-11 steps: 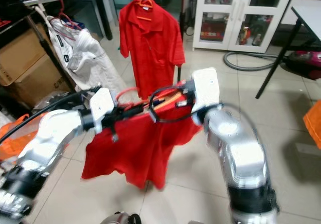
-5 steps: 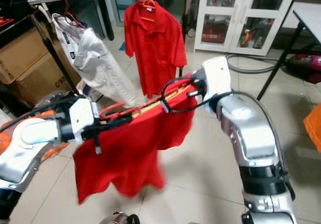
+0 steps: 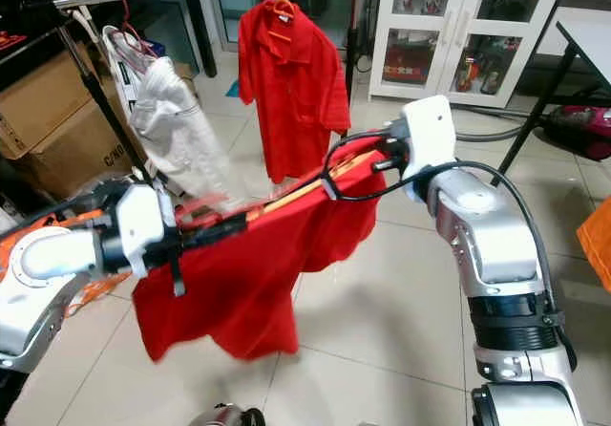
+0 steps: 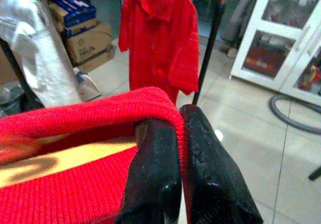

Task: Hang hanger

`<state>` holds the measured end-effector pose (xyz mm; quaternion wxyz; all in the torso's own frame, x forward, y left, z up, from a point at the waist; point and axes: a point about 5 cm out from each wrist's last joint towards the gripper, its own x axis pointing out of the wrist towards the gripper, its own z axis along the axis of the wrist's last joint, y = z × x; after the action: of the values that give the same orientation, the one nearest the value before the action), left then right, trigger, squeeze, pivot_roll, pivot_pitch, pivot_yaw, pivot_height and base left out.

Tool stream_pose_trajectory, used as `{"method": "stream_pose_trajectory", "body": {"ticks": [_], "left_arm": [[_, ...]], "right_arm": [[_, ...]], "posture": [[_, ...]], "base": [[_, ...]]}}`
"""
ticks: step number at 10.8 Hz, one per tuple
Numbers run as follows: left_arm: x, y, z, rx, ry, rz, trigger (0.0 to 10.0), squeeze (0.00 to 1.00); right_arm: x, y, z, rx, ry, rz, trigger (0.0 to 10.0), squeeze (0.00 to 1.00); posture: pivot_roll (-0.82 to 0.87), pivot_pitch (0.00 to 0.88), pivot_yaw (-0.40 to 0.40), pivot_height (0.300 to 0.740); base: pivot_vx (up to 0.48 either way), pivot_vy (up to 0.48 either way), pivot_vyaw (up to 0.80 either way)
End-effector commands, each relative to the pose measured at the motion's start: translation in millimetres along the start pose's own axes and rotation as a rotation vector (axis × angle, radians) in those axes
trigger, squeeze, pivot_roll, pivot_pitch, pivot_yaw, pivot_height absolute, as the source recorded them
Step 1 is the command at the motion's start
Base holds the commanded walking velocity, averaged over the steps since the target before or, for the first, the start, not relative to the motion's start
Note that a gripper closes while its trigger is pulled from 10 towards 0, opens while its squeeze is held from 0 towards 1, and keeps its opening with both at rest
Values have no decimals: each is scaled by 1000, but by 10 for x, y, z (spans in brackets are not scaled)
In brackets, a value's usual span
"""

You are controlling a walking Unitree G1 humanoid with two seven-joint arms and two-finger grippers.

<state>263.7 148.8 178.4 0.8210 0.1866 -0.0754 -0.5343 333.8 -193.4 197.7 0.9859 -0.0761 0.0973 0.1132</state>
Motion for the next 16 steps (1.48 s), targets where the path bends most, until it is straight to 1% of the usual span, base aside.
{"method": "stream_pose_trajectory", "body": {"ticks": [1,2,4,5,6,7,8,9,10,11,12,13,14,15,16], "left_arm": [[-134,148,182,5,-106,104,10000,0],[-118,195,277,-1,-171,141,10000,0],[-91,446,395,3,-273,341,10000,0],[-79,519,387,10,-266,395,10000,0],[-7,711,286,-7,-236,546,10000,0],[79,813,260,-57,-247,637,10000,0],[202,899,251,-124,-279,711,10000,0],[363,936,251,-208,-329,728,10000,0],[417,933,286,-239,-371,706,10000,0],[545,931,465,-316,-522,613,10000,0],[601,938,600,-359,-607,549,10000,0],[615,982,683,-388,-655,540,10000,0],[560,1125,718,-503,-741,575,10000,0],[488,1221,753,-587,-823,592,10000,0],[359,1345,814,-703,-952,605,10000,0]], "right_arm": [[-144,-455,-67,10,9,-196,0,0],[-138,-411,-121,24,23,-180,0,0],[-108,-247,-138,73,14,-123,0,0],[-103,-205,-129,87,6,-108,0,0],[-98,-35,-47,141,-48,-31,0,0],[-103,90,8,164,-83,25,0,0],[-113,255,74,182,-126,89,0,0],[-139,452,138,204,-159,165,0,0],[-155,538,139,202,-158,204,0,0],[-206,768,56,148,-110,313,0,0],[-237,894,-31,121,-75,355,0,0],[-269,1005,-57,128,-62,391,0,0],[-349,1222,-117,140,-21,498,0,0],[-387,1302,-198,127,14,539,0,0],[-434,1358,-300,109,51,574,0,0]], "posture": [[-76,38,70,740],[-72,38,67,740],[-70,37,69,740],[-65,37,67,740],[-65,38,70,740],[-64,38,70,740],[-64,36,70,740],[-66,37,73,740],[-70,37,75,740],[-74,34,76,740],[-74,34,76,740],[-74,34,76,740],[-69,25,68,740],[-69,25,68,740],[-66,20,65,740]], "base": [[0,0,0],[0,0,0],[0,0,0],[0,0,0],[0,0,0],[0,0,0],[0,0,0],[0,0,0],[0,0,0],[0,0,0],[0,0,0],[0,0,0],[0,0,0],[0,0,0],[0,0,0]]}}
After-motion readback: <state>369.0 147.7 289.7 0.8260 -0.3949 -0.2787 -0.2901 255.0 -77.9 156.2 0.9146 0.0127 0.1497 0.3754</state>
